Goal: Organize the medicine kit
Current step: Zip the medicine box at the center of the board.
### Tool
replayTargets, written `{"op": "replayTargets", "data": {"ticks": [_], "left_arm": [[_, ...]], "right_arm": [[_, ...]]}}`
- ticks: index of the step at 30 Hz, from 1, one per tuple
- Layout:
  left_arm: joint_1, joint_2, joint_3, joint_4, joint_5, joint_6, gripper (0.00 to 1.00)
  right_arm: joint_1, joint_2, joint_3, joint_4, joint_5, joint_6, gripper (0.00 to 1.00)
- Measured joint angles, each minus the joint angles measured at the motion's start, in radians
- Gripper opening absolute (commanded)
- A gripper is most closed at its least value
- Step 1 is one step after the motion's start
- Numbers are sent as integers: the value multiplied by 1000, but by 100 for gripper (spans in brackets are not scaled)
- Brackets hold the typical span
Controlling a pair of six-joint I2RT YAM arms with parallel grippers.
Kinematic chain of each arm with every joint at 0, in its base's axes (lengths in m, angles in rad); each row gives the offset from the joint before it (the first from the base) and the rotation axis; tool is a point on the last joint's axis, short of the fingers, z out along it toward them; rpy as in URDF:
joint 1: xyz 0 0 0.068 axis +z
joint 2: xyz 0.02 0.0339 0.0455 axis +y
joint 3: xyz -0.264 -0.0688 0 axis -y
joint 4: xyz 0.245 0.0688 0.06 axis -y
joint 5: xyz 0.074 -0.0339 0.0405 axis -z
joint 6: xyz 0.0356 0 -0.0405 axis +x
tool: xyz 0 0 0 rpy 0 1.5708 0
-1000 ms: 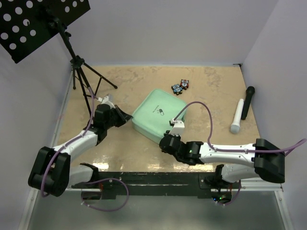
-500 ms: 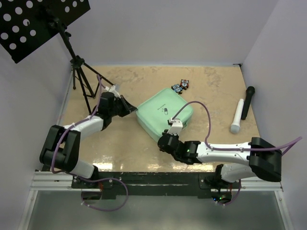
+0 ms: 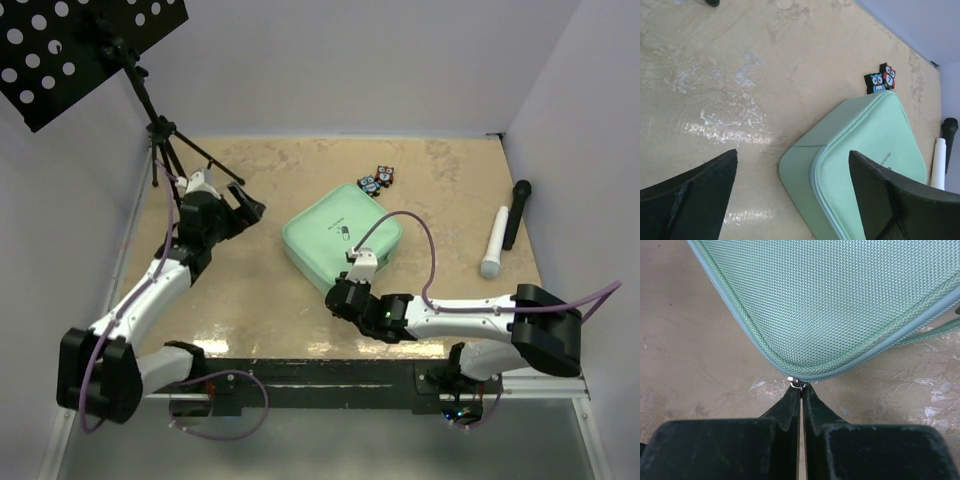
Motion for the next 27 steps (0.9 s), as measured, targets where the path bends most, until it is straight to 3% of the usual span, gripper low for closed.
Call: {"op": "replayTargets", "data": {"ticks": [5,8,12,23,27], "left_arm": [[-205,-174,-90,-68,-85,-135,100],[-348,-203,-146,-71,-119,-221,100],[-455,-188,-181,-68,-163,-304,100],[-558,62,-157,13,-209,-397,100],[-567,89,-125,37,-228,-404,85]], "right_arm": [[0,19,12,-1,5,-9,0],[0,22,16,-2,4,-13,0],[0,22,20,-4,4,-17,0],[0,20,23,-17,4,-16,0],[0,19,23,-18,4,-16,0]]}}
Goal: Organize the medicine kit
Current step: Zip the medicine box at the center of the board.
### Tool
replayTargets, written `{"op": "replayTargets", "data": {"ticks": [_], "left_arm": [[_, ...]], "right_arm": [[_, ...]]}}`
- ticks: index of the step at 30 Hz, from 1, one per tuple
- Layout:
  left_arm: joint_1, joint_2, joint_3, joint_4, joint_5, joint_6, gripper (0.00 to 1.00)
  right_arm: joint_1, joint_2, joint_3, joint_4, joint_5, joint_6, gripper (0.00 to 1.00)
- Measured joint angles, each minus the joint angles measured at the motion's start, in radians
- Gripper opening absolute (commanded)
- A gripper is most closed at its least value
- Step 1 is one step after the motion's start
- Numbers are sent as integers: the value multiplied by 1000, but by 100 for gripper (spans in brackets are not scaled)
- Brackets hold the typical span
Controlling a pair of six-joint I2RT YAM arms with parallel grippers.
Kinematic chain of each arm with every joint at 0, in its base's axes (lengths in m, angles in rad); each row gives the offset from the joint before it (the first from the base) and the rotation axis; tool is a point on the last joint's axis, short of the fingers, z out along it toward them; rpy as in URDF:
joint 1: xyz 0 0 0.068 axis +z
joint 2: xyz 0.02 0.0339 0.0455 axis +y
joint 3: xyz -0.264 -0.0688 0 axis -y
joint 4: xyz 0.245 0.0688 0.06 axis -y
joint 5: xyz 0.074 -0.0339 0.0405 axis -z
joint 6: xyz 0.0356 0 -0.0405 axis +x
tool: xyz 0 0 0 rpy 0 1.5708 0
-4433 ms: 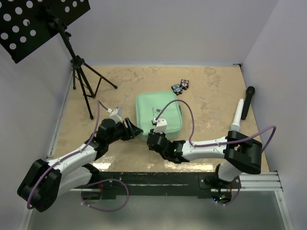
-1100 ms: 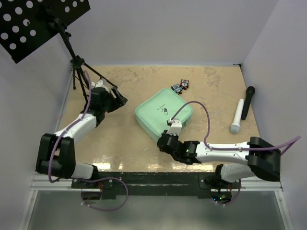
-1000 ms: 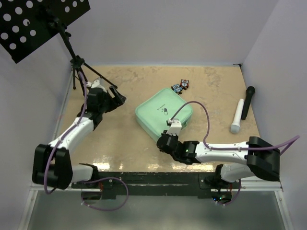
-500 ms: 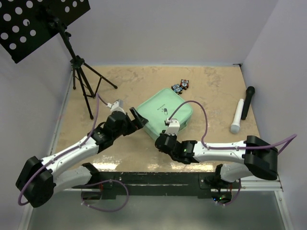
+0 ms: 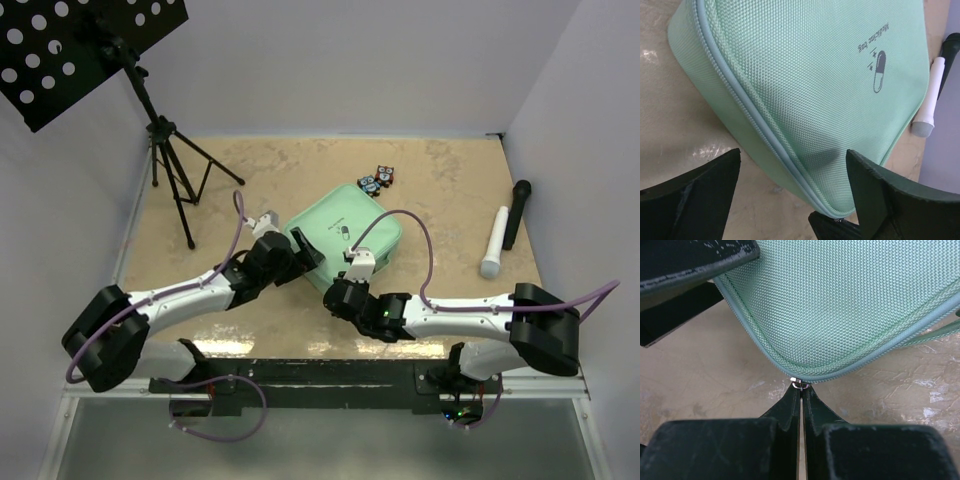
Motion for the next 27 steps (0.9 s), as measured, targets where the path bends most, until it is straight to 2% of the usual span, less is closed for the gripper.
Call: {"op": "replayTargets", "data": {"ticks": [7,13,16,27], "left_arm": [[0,36,16,31,-27,9,56],[0,77,23,62,-29,23,22],[0,89,28,90,-29,23,0],[36,120,51,110,37,27,0]], "right_arm": [[0,-2,0,0,0,0,0],[-2,-2,0,3,1,-1,0],[-4,-2,0,2,5,-2,0],[6,-7,5,2,-14,-12,0]]}}
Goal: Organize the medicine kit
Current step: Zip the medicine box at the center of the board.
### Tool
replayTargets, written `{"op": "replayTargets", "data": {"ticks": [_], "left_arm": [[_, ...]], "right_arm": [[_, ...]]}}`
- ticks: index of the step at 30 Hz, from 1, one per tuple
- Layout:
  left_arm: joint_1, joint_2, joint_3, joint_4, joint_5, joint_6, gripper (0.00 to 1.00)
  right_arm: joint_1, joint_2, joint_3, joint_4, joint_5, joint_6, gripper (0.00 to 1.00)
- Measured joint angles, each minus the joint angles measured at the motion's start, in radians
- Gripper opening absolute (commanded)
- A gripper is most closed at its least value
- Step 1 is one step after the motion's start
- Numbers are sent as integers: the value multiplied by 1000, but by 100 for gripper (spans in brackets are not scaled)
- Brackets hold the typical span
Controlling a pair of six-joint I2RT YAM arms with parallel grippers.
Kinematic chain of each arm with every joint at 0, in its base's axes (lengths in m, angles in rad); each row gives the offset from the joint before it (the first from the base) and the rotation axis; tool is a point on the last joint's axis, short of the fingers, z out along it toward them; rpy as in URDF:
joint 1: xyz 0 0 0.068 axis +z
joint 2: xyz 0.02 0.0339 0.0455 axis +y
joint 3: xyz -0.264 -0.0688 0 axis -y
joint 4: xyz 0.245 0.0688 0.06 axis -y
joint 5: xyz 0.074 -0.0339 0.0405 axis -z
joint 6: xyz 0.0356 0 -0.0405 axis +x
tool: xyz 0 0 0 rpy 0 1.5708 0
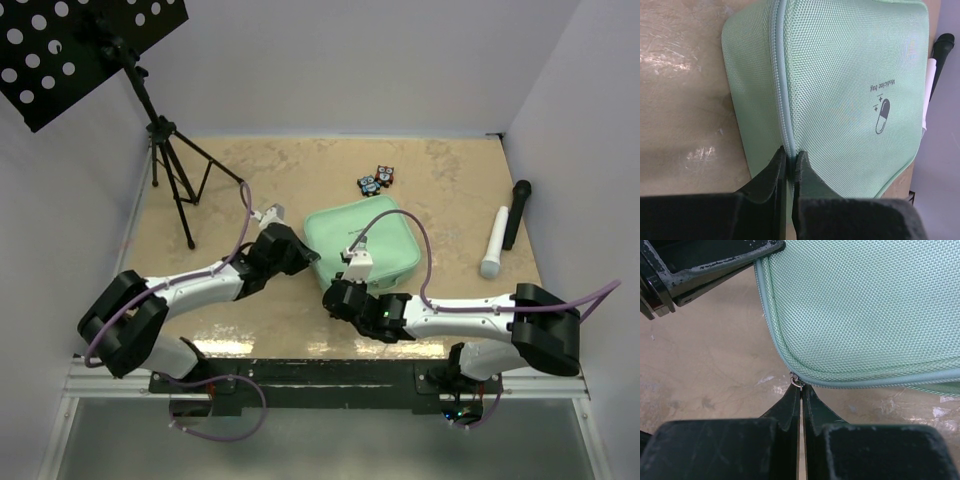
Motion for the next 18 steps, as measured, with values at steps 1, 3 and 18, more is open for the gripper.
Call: {"op": "replayTargets", "data": {"ticks": [1,3,18], "left_arm": [[10,-2,0,-4,11,3,0],[35,-13,0,-21,31,13,0],[188,-46,30,-140,150,167,0]], "right_arm": [[0,0,2,0,-3,0,0],[0,0,6,0,-7,-1,0],[-14,-10,13,-12,-4,0,0]]}}
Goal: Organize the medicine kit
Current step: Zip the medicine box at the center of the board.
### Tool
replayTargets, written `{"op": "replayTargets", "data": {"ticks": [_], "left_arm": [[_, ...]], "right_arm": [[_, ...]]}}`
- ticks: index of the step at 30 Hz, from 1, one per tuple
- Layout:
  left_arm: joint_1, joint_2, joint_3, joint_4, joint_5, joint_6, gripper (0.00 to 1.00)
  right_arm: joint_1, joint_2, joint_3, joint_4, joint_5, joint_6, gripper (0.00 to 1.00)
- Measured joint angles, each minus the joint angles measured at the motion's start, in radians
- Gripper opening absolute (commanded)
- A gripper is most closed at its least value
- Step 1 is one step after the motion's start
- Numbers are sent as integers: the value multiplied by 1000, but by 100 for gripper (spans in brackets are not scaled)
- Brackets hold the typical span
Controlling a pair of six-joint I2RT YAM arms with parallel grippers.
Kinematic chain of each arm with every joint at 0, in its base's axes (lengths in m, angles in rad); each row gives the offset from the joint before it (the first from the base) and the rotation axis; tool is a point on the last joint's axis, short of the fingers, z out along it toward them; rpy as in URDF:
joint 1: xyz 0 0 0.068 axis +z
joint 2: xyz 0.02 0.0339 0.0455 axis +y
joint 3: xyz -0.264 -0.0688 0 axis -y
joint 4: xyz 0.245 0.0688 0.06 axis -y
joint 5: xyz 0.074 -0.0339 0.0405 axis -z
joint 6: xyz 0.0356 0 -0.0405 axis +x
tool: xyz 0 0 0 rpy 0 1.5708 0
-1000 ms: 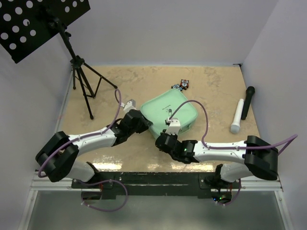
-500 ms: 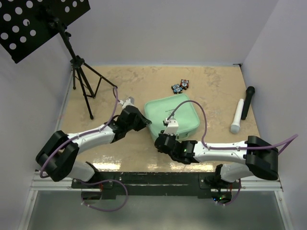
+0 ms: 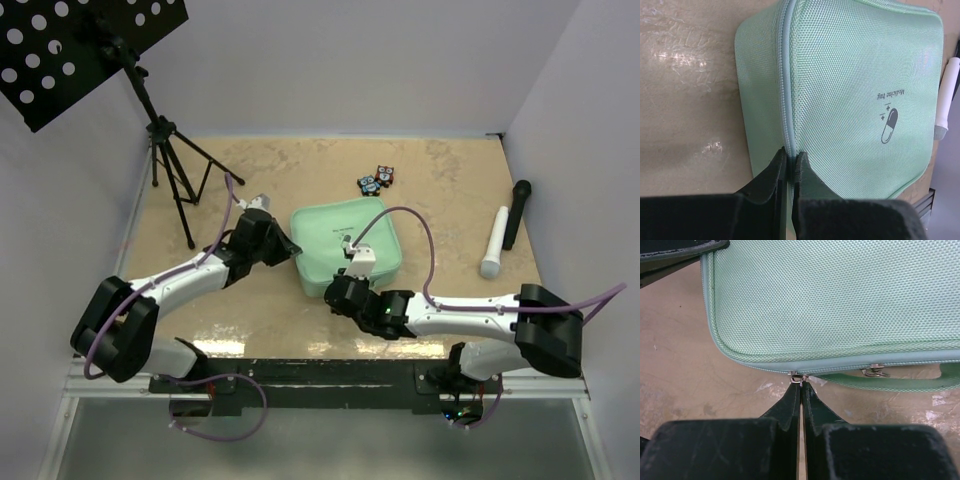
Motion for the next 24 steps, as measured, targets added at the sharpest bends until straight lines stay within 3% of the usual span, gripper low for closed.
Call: {"op": "replayTargets", "data": {"ticks": [22,24], "left_arm": [[111,4,3,-3,73,104,0],[115,3,3,-2,74,105,0]], "right_arm": [[-52,-72,-18,-16,-32,11,0],[-52,-79,-18,-13,-36,0,16]]}}
